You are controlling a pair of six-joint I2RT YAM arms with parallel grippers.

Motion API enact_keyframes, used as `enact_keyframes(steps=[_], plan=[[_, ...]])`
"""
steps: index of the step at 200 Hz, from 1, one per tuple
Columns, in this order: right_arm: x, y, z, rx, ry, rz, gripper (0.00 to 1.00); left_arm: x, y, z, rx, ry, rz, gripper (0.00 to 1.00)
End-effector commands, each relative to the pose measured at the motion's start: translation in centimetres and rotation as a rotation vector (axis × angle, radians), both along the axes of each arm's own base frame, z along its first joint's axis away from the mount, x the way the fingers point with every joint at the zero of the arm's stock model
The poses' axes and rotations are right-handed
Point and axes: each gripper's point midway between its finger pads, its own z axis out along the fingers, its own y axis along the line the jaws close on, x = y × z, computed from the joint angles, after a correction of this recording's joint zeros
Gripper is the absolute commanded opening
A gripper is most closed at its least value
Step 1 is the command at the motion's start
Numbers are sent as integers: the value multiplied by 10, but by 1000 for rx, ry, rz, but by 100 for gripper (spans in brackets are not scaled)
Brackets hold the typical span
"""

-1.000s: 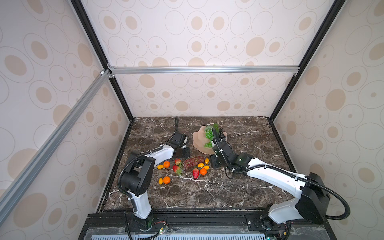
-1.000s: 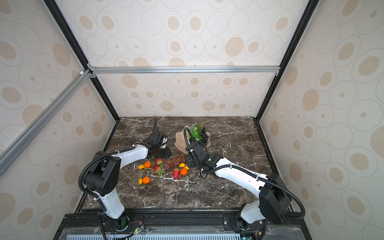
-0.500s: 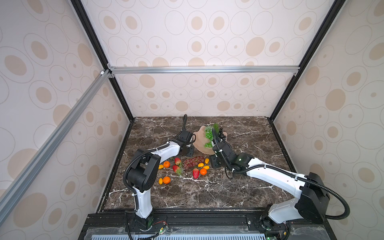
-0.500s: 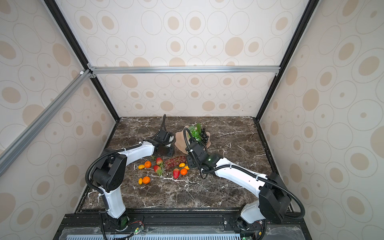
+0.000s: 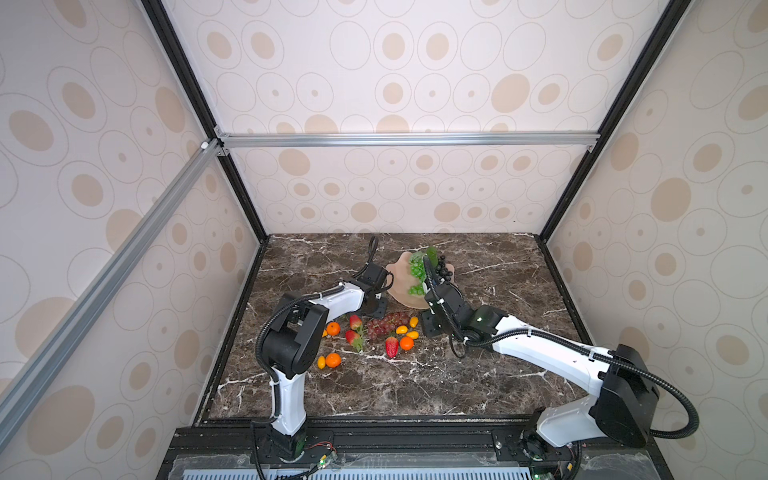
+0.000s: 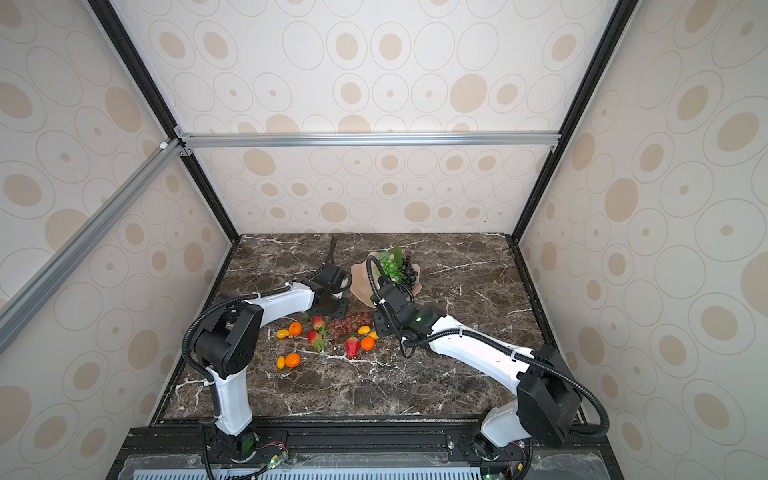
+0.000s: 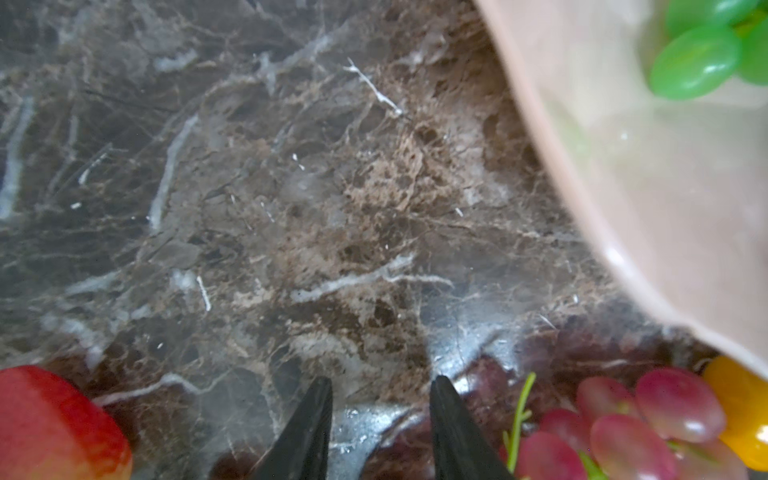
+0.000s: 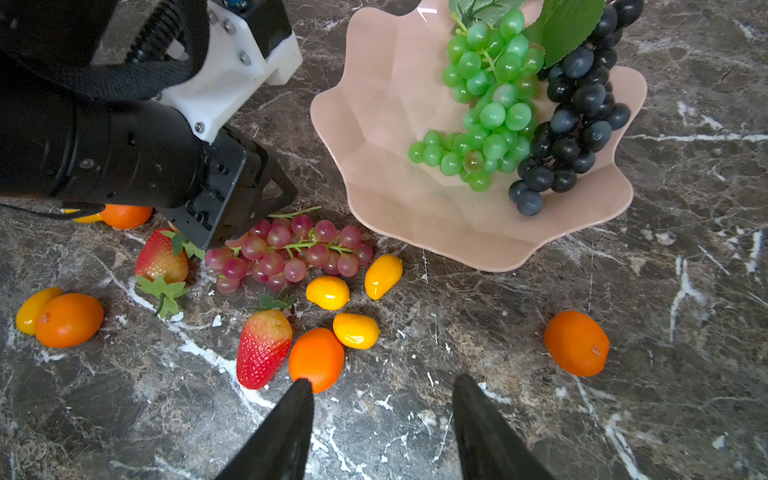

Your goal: Place and organize the fake fruits in the fruit bowl

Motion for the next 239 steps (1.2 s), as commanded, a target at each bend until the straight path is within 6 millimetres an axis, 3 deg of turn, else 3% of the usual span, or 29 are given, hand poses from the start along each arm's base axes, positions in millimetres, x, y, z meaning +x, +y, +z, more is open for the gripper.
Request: enact_keyframes(steps=[1, 53, 91, 147, 239], plan=[[3, -1, 1, -16, -1, -4, 57, 1, 5, 0, 56, 8, 4, 39], [3, 1, 2, -8, 0, -2, 57, 6, 7, 22, 24, -62, 44, 34], [3, 1, 4, -3, -3, 0, 57, 3, 6, 14, 29, -34, 37, 29], [2, -1, 1, -10, 2, -3, 57, -4, 1, 3, 9, 6, 3, 36], [0, -4, 0, -9, 4, -13, 57, -4, 12, -16, 100, 52, 12, 34]])
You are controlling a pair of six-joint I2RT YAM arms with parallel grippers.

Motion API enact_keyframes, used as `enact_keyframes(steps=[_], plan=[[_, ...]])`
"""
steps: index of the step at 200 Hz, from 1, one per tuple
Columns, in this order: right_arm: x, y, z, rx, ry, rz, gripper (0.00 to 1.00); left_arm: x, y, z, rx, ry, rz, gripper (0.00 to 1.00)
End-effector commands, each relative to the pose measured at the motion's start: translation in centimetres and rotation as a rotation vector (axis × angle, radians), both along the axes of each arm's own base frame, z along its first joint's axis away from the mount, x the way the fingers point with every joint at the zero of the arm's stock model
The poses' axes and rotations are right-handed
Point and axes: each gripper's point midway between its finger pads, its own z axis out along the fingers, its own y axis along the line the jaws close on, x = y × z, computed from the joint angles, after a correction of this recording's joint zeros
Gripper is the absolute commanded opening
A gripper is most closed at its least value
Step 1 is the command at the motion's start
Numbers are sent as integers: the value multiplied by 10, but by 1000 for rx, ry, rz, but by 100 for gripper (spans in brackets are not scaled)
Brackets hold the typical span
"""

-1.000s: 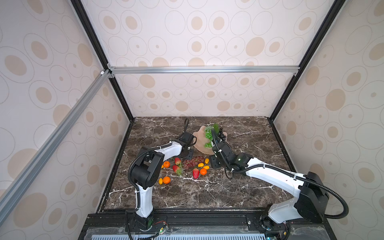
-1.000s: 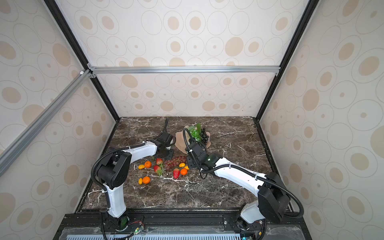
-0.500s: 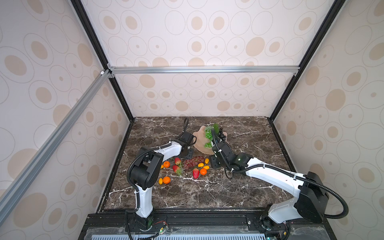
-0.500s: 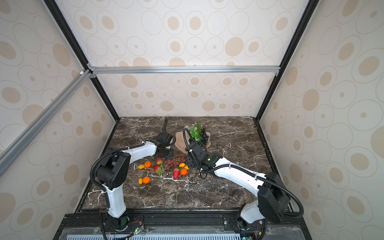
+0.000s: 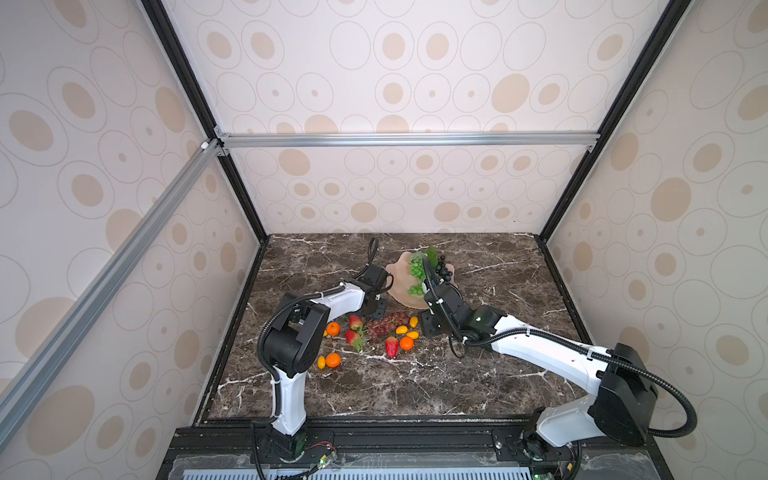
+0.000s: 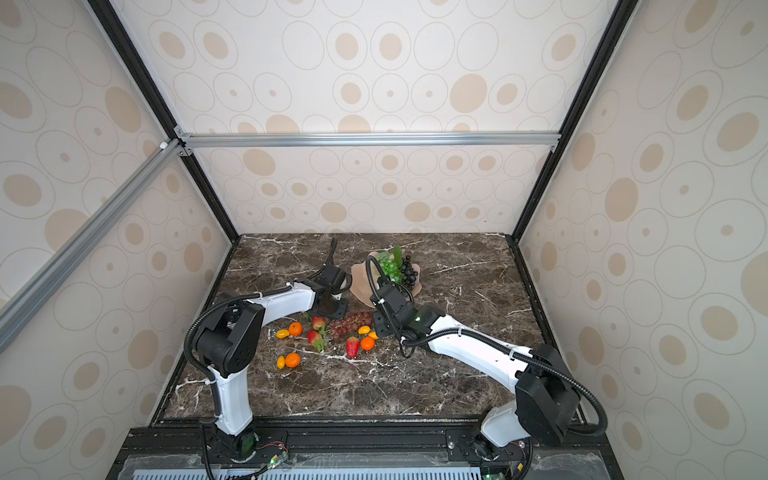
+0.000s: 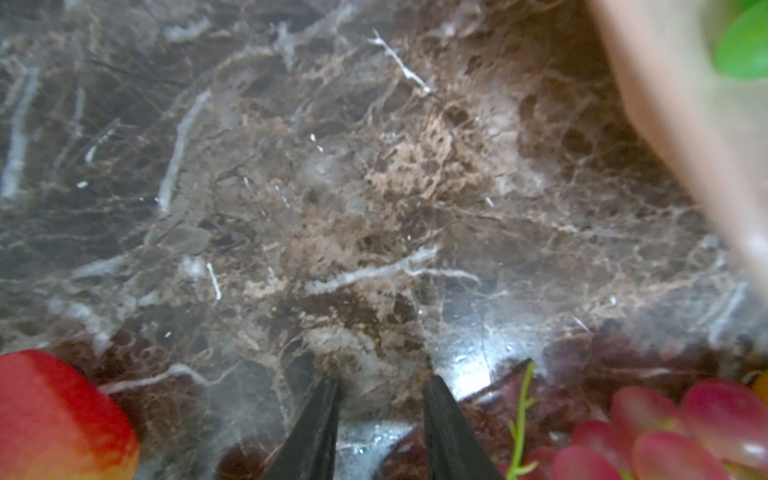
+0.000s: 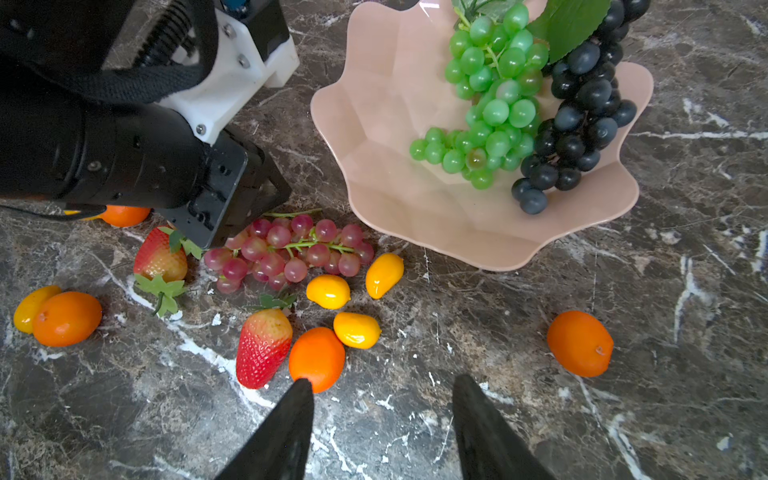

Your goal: Place and organize the fake fruits in the fruit bowl

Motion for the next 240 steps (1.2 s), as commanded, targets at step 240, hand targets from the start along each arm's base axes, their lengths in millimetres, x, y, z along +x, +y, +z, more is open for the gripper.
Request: enact_keyframes(steps=[240], plan=[[1, -3, -2, -7, 8, -16, 57, -4, 26, 70, -27, -201, 143, 0]])
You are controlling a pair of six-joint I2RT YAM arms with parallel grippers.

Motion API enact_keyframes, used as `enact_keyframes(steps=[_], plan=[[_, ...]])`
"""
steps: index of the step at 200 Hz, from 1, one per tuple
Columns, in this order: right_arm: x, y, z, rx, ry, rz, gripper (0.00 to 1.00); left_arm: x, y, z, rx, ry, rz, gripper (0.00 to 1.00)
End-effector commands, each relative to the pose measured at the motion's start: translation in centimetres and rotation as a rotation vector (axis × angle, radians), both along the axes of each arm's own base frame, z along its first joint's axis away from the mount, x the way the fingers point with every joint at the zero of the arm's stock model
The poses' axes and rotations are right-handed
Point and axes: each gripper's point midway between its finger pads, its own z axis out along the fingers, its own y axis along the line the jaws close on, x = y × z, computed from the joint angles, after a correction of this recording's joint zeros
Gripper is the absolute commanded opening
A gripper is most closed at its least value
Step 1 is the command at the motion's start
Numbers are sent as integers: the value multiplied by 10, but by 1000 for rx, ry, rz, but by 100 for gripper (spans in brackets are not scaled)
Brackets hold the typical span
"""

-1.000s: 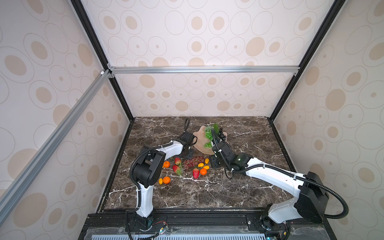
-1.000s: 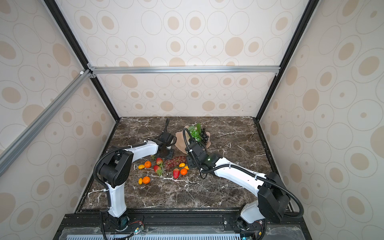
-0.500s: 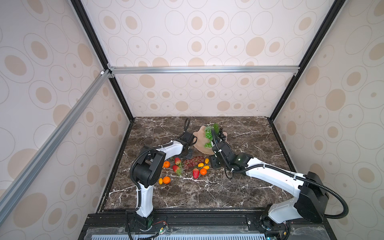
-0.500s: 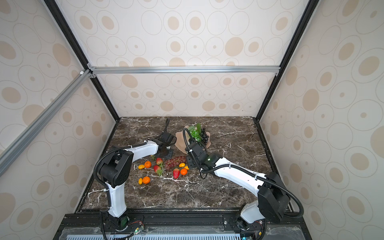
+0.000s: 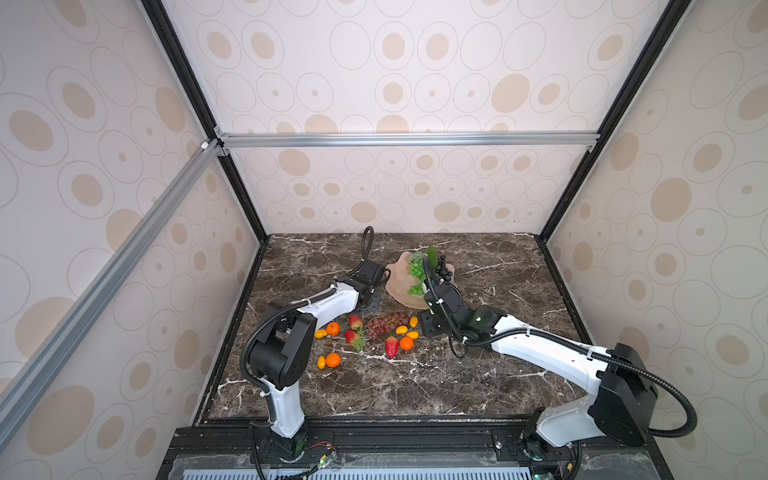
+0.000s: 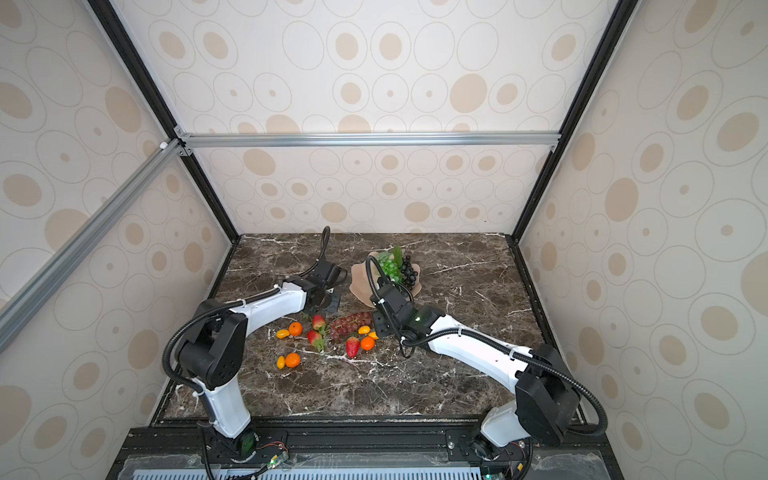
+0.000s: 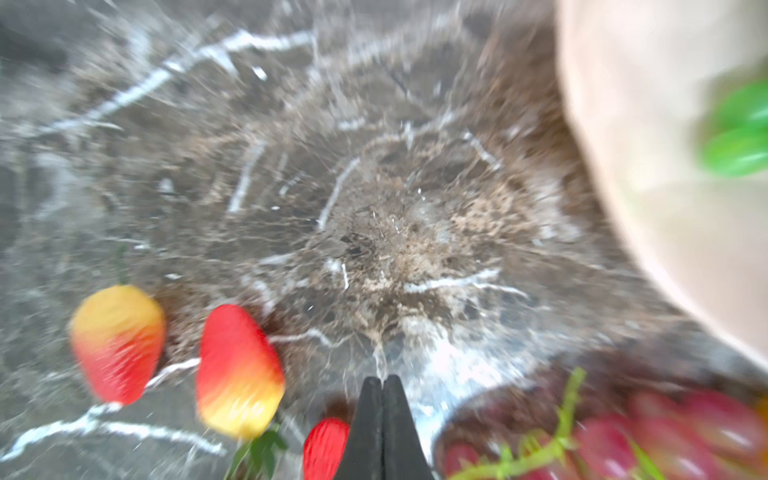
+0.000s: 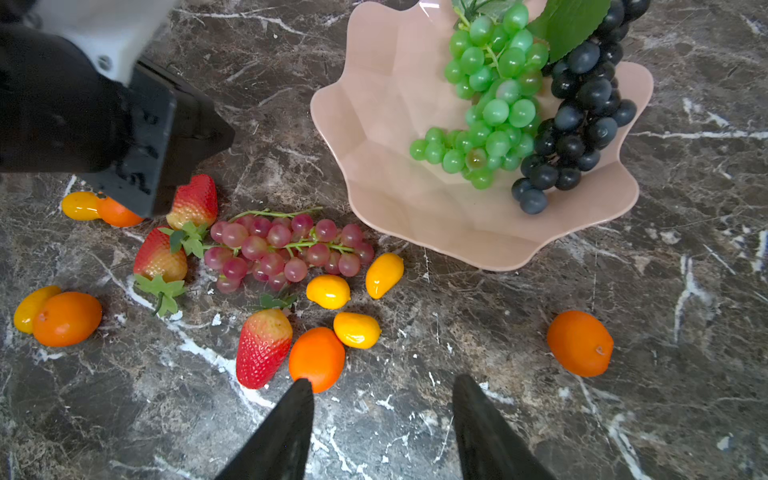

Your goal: Place and organize the fake fruits in the fruit bowl

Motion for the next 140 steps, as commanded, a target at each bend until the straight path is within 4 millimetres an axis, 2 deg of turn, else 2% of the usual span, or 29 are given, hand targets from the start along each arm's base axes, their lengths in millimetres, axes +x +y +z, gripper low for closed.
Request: enact_keyframes(steps=[1, 19, 65, 107, 140], plan=[[1, -3, -3, -8, 9, -16, 57, -12, 0, 13, -75, -25, 30, 0], [0, -4, -4, -10, 12, -18, 57, -31, 5, 11, -112, 0, 44, 0], [1, 0, -11, -6, 22, -18, 57, -85, -4, 4, -272, 52, 28, 0], [2, 4, -17, -7, 35, -9, 57, -109, -12, 0, -344, 97, -20, 0], [2, 3, -17, -13, 32, -9, 57, -122, -13, -14, -341, 151, -42, 1]])
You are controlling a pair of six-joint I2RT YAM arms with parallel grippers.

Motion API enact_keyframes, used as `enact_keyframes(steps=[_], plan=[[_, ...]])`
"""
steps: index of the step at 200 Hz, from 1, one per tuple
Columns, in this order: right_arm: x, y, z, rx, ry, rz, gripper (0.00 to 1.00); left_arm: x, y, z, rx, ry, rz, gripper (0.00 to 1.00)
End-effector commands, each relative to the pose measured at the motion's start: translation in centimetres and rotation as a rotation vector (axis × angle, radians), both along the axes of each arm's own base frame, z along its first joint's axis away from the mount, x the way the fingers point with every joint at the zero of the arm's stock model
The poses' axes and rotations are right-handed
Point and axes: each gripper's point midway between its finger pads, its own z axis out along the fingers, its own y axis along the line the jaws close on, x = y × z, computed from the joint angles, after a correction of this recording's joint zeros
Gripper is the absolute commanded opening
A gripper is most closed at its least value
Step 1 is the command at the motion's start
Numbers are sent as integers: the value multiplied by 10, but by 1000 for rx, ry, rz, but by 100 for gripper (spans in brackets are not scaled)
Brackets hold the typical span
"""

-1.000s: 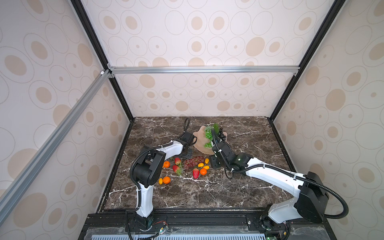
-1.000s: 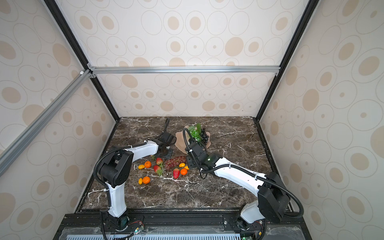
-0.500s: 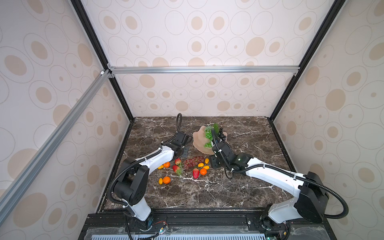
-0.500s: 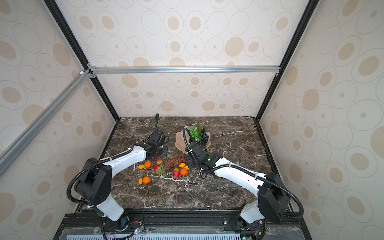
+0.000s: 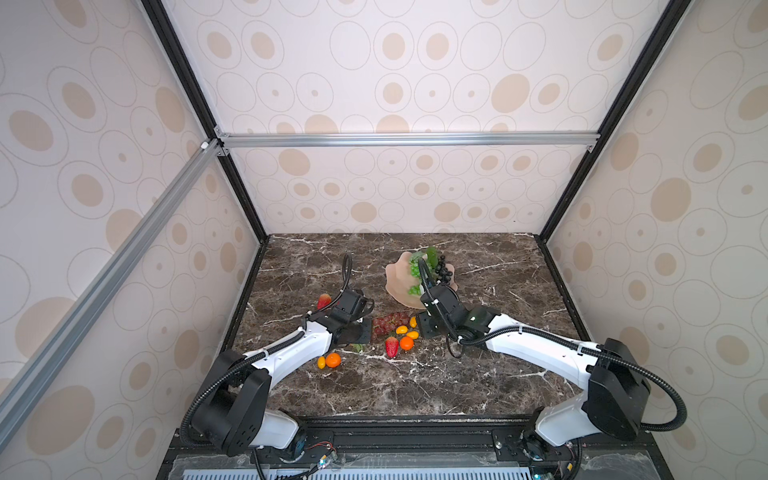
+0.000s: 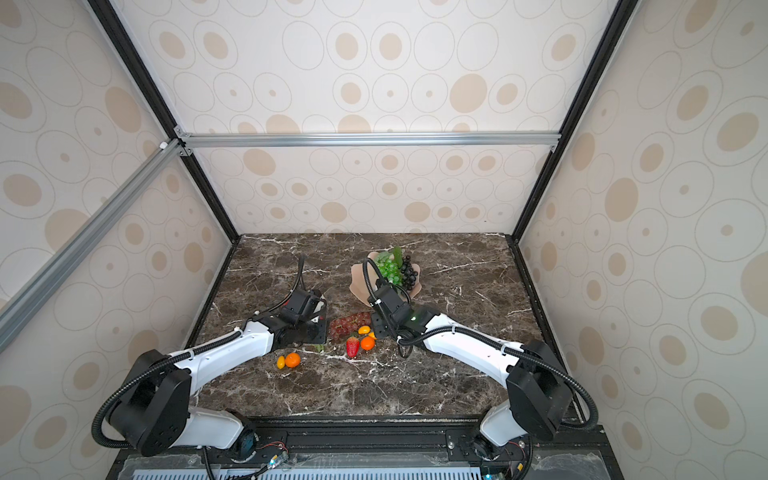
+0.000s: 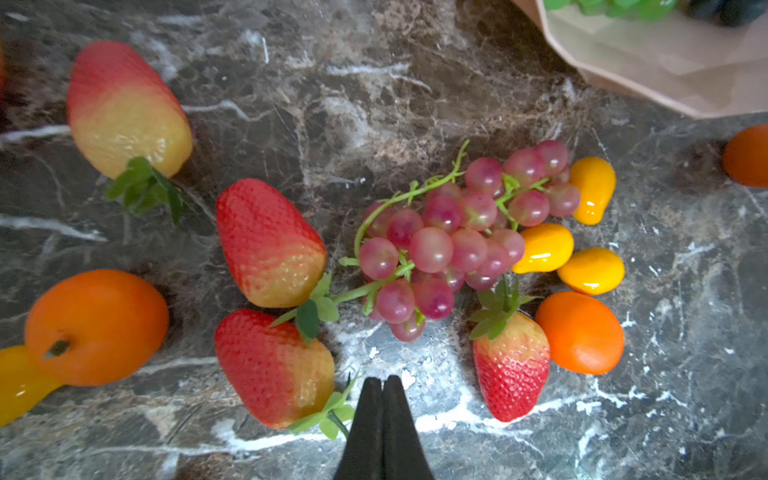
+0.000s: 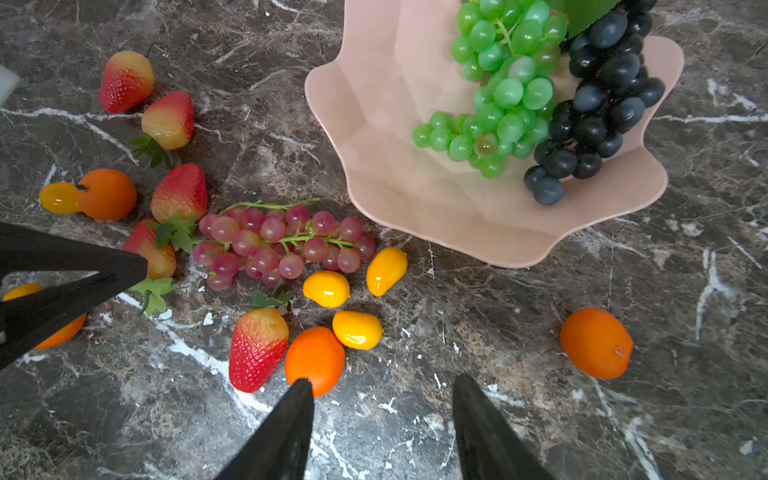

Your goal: Place and organize the fake fruits in the fruit bowl

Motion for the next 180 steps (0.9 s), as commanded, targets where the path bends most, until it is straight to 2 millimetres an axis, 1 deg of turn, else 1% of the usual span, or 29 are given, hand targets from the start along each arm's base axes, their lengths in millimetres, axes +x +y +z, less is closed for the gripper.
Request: enact_keyframes(steps=[1, 37, 76, 94, 116, 141, 162, 180], plan=[[1, -1, -3, -1, 3, -6, 57, -11, -6, -6, -31, 34, -20, 1], [0, -2, -2, -2, 1, -8, 57, -20, -2, -26, 5, 83, -26, 2], [0, -3, -3, -4, 1, -10, 57, -17, 1, -36, 31, 86, -6, 4], [0, -4, -2, -6, -1, -11, 57, -15, 7, -42, 58, 87, 15, 6], [-1, -6, -1, -11, -3, -15, 57, -12, 15, -44, 100, 73, 47, 13], [-2, -8, -1, -13, -6, -17, 57, -9, 23, -46, 139, 64, 74, 15], [-3, -10, -2, -15, -6, -21, 57, -5, 23, -46, 154, 58, 75, 16], [-4, -12, -2, -16, -7, -22, 57, -2, 19, -44, 144, 46, 51, 20]])
